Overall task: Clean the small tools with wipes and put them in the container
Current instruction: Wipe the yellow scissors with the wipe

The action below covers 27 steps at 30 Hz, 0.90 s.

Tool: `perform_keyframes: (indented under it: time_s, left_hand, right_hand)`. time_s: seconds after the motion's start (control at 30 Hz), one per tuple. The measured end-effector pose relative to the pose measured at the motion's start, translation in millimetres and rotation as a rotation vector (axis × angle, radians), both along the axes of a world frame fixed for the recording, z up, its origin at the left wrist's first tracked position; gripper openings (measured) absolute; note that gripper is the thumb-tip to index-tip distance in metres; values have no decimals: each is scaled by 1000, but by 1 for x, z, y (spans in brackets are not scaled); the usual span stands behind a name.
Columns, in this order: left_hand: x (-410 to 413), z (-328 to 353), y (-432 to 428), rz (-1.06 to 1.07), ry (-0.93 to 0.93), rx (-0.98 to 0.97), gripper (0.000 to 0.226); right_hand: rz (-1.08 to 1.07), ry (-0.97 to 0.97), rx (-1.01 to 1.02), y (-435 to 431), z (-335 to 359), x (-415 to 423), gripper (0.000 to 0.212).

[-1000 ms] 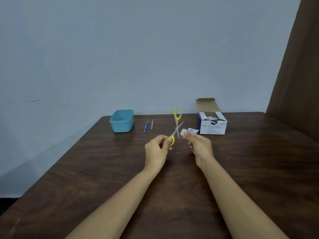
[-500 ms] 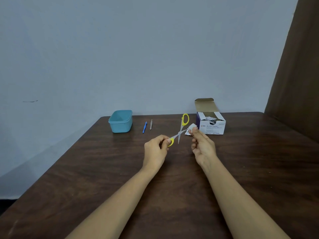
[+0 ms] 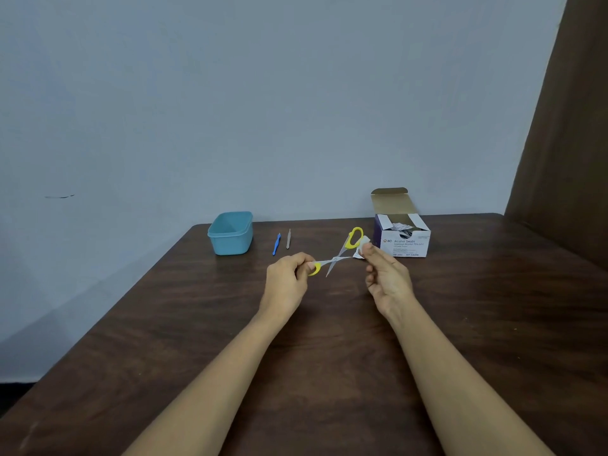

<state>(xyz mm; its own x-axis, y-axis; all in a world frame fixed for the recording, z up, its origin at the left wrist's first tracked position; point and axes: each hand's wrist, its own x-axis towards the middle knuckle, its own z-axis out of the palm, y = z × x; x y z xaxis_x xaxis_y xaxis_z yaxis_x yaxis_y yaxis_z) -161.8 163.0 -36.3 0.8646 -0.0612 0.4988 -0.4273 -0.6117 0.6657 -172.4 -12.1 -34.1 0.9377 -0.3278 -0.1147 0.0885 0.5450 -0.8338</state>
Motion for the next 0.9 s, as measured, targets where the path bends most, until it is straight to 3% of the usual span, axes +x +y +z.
perform_keyframes:
  time_s: [0.27, 0.43, 0.53, 0.67, 0.9]
  left_hand:
    - [3, 5, 9, -58, -14, 102, 17]
    - [-1, -1, 4, -61, 191, -312, 10]
    - [-2, -3, 0, -99, 322, -457, 11]
    - [0, -5, -2, -93, 298, -571, 15]
    - [-3, 1, -9, -14, 424, -1137, 18]
  right_hand:
    - [12, -36, -137, -1, -2, 2, 11]
    - [94, -126, -116, -2, 4, 5, 5]
    - [118, -103, -132, -1, 6, 5, 9]
    - [131, -75, -240, -4, 10, 8, 13]
    - [160, -103, -390, 8, 19, 17, 8]
